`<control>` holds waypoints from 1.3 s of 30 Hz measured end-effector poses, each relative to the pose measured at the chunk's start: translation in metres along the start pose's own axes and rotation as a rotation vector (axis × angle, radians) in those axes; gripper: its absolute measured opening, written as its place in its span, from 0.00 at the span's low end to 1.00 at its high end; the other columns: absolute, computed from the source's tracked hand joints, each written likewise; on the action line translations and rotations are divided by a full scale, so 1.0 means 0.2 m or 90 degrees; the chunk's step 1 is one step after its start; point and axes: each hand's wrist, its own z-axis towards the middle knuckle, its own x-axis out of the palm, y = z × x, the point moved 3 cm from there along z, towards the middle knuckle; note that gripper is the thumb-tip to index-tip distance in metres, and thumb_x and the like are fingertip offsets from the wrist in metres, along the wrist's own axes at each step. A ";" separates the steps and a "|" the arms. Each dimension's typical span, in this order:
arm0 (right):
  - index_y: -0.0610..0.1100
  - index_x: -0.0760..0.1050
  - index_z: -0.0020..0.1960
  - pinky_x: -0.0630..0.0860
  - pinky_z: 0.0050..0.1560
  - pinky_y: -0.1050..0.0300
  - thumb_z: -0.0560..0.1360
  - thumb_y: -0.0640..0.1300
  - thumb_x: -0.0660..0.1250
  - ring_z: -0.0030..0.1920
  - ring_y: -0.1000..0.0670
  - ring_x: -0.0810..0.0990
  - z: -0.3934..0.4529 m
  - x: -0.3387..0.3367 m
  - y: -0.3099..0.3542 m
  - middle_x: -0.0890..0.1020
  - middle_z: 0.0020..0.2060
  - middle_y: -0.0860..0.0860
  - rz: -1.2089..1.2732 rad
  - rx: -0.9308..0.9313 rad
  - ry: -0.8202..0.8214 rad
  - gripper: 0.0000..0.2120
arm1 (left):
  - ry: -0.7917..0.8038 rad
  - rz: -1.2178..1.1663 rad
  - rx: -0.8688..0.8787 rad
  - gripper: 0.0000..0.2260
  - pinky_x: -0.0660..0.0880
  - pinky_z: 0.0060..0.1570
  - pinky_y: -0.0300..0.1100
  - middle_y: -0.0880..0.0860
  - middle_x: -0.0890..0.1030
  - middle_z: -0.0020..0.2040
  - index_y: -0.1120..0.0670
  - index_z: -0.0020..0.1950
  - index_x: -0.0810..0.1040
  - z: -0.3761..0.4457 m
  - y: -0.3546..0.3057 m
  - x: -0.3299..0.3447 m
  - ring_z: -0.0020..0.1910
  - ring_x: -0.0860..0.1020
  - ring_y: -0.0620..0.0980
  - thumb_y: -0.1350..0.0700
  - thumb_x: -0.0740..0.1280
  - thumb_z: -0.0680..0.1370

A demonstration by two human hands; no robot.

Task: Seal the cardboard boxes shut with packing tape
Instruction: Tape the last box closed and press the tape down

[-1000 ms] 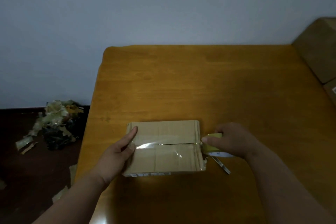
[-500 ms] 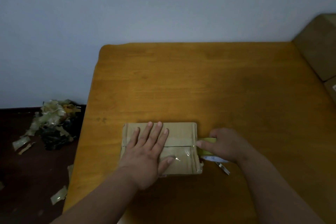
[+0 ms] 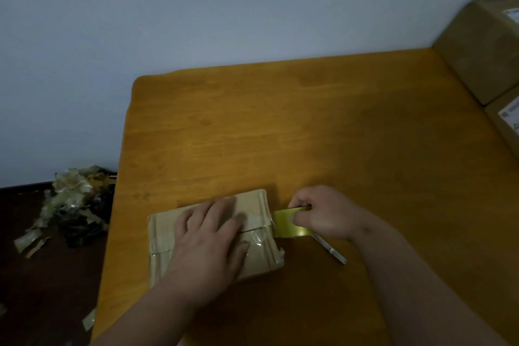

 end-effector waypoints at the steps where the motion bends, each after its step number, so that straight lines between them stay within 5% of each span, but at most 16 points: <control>1: 0.47 0.79 0.55 0.76 0.48 0.54 0.76 0.45 0.67 0.50 0.51 0.79 0.00 0.00 0.01 0.81 0.50 0.52 -0.002 0.001 0.003 0.08 | -0.007 -0.046 0.015 0.18 0.60 0.68 0.53 0.50 0.70 0.71 0.45 0.61 0.75 0.04 -0.03 -0.01 0.71 0.66 0.54 0.40 0.59 0.75; 6: 0.53 0.77 0.50 0.72 0.53 0.53 0.75 0.48 0.67 0.51 0.49 0.78 0.03 0.00 0.04 0.80 0.46 0.54 -0.019 0.002 -0.009 0.04 | 0.062 -0.328 0.019 0.24 0.60 0.68 0.39 0.47 0.71 0.69 0.50 0.69 0.73 0.28 -0.16 -0.06 0.69 0.65 0.47 0.58 0.65 0.72; 10: 0.54 0.76 0.51 0.69 0.57 0.51 0.76 0.47 0.66 0.52 0.49 0.77 0.03 0.00 0.04 0.80 0.47 0.55 -0.038 0.005 -0.004 0.05 | 0.145 -0.335 0.045 0.25 0.67 0.55 0.36 0.47 0.78 0.59 0.48 0.67 0.74 0.39 -0.19 -0.05 0.60 0.73 0.49 0.64 0.65 0.72; 14: 0.53 0.77 0.55 0.70 0.62 0.51 0.78 0.47 0.65 0.53 0.49 0.80 0.02 -0.02 0.04 0.82 0.51 0.53 -0.044 0.017 -0.006 0.07 | 0.280 -0.338 0.021 0.22 0.68 0.41 0.33 0.41 0.77 0.50 0.42 0.65 0.75 0.46 -0.20 -0.05 0.44 0.75 0.39 0.60 0.69 0.74; 19: 0.52 0.75 0.56 0.68 0.60 0.54 0.77 0.44 0.65 0.54 0.50 0.78 0.04 -0.05 0.02 0.81 0.51 0.53 -0.041 0.003 -0.029 0.09 | 0.383 -0.262 0.020 0.16 0.74 0.57 0.46 0.50 0.80 0.57 0.49 0.64 0.77 0.56 -0.22 -0.06 0.56 0.78 0.51 0.47 0.70 0.77; 25: 0.55 0.77 0.58 0.67 0.62 0.53 0.78 0.50 0.65 0.56 0.50 0.76 0.07 -0.05 -0.05 0.81 0.53 0.54 -0.084 0.000 -0.041 0.09 | 0.393 -0.051 0.041 0.25 0.74 0.58 0.49 0.51 0.77 0.61 0.50 0.68 0.72 0.57 -0.23 -0.06 0.59 0.76 0.53 0.38 0.65 0.76; 39: 0.53 0.78 0.56 0.55 0.63 0.46 0.75 0.64 0.65 0.61 0.50 0.71 0.12 -0.13 -0.08 0.80 0.50 0.53 -0.295 -0.051 -0.077 0.18 | 0.343 -0.054 0.028 0.38 0.76 0.58 0.50 0.53 0.77 0.64 0.50 0.74 0.59 0.47 -0.21 -0.05 0.61 0.76 0.54 0.41 0.74 0.71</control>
